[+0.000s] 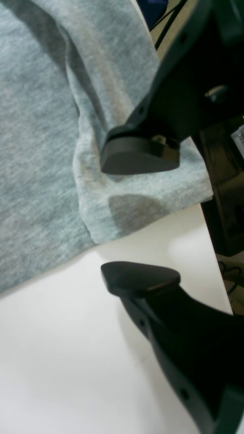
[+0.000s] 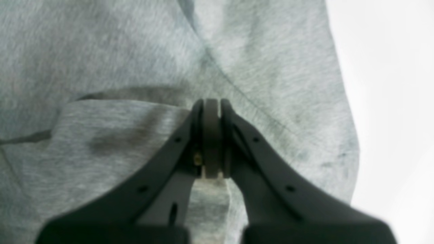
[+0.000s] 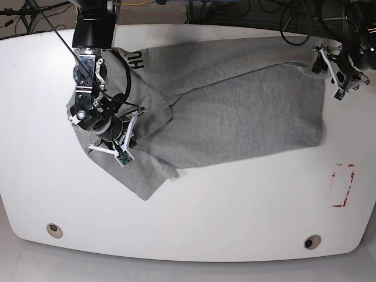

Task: Fold the T-shirt properly
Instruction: 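Pull the grasped fabric with the right gripper to smooth the shirt, then move the right gripper to the shirt's shoulder corner and grasp it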

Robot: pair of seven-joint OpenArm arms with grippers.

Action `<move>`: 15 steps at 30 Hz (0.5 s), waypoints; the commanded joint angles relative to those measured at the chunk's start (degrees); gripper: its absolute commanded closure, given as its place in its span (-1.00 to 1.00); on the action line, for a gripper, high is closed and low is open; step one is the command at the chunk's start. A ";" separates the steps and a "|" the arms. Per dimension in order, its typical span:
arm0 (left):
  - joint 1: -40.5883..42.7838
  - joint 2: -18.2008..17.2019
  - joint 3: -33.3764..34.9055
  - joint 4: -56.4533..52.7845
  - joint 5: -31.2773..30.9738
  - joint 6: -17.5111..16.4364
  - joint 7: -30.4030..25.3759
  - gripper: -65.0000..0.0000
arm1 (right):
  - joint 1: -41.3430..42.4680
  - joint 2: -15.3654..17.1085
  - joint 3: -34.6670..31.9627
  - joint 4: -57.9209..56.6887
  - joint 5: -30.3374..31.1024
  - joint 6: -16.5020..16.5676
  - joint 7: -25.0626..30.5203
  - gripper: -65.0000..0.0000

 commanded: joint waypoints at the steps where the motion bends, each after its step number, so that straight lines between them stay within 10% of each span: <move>1: -0.13 -1.04 -0.40 0.67 -0.38 0.14 -0.70 -0.17 | 1.32 0.36 0.12 1.03 0.36 -0.07 1.07 0.65; 9: -0.13 -1.13 -0.40 1.11 -0.56 0.05 -0.70 -0.17 | -2.63 3.44 0.56 5.25 0.36 -0.07 0.81 -0.49; 15: 0.05 -0.87 -0.49 3.66 -0.73 -0.03 -0.70 -0.17 | -10.37 3.53 5.04 14.13 0.45 -0.07 0.63 -0.51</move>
